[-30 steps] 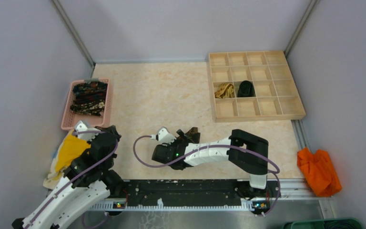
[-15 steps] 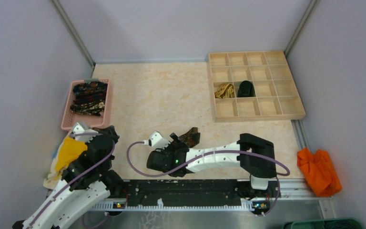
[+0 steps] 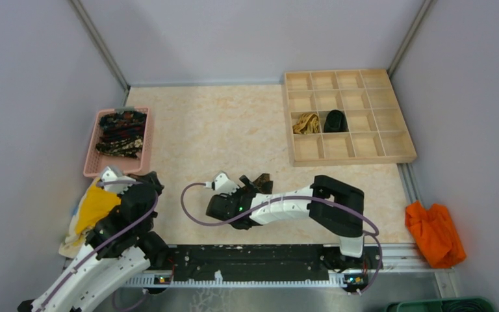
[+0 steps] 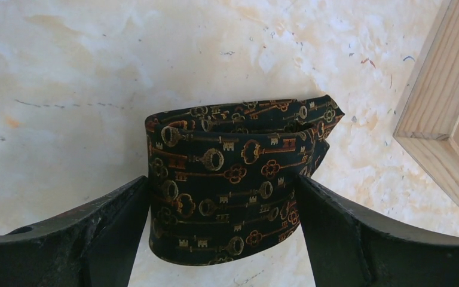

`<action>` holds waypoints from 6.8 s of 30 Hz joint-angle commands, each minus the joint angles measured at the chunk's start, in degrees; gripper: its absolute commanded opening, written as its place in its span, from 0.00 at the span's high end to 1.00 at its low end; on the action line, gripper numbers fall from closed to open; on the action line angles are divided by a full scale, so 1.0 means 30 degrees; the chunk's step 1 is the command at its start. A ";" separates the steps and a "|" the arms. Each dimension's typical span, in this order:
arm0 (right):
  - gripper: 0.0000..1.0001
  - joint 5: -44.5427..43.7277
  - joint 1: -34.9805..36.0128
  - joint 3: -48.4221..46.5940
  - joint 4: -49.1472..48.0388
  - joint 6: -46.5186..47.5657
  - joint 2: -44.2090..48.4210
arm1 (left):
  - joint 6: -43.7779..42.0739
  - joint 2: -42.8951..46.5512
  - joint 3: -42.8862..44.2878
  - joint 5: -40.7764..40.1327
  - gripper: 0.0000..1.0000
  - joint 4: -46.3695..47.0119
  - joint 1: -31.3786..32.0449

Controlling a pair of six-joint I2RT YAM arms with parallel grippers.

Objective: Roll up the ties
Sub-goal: Roll the tie at the center of the board.

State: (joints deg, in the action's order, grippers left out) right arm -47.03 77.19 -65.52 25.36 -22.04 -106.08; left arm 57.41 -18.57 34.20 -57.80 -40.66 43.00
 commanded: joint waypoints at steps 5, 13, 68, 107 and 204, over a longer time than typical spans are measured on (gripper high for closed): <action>0.16 0.1595 -0.0797 0.0559 -0.1265 0.0201 -0.0464 | 0.0214 0.0183 -0.0453 -0.0553 1.00 0.0449 0.0050; 0.34 0.6954 -0.3028 0.1895 -0.3537 0.0223 0.0677 | -0.0320 -0.0018 -0.0631 -0.0536 1.00 0.1160 0.0050; 0.42 2.9618 -1.4629 1.2056 -2.7094 -1.2725 -0.0306 | -0.6630 -1.6108 -0.2247 1.1894 1.00 1.9806 0.0050; 0.33 2.6188 -1.4563 0.9455 -2.0268 -1.0704 0.0064 | -0.6654 -2.1148 -0.0665 1.7014 1.00 2.2597 0.0285; 0.72 1.8339 -0.8282 0.3538 -0.7699 -0.1981 0.3377 | 0.3840 -1.5875 -0.1524 0.8727 1.00 0.4291 0.4172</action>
State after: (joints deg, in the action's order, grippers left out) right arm 12.27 53.06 -52.69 2.90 -29.06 -96.33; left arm 63.77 -65.89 30.94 -31.79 -32.88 54.78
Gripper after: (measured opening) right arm 0.280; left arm 0.005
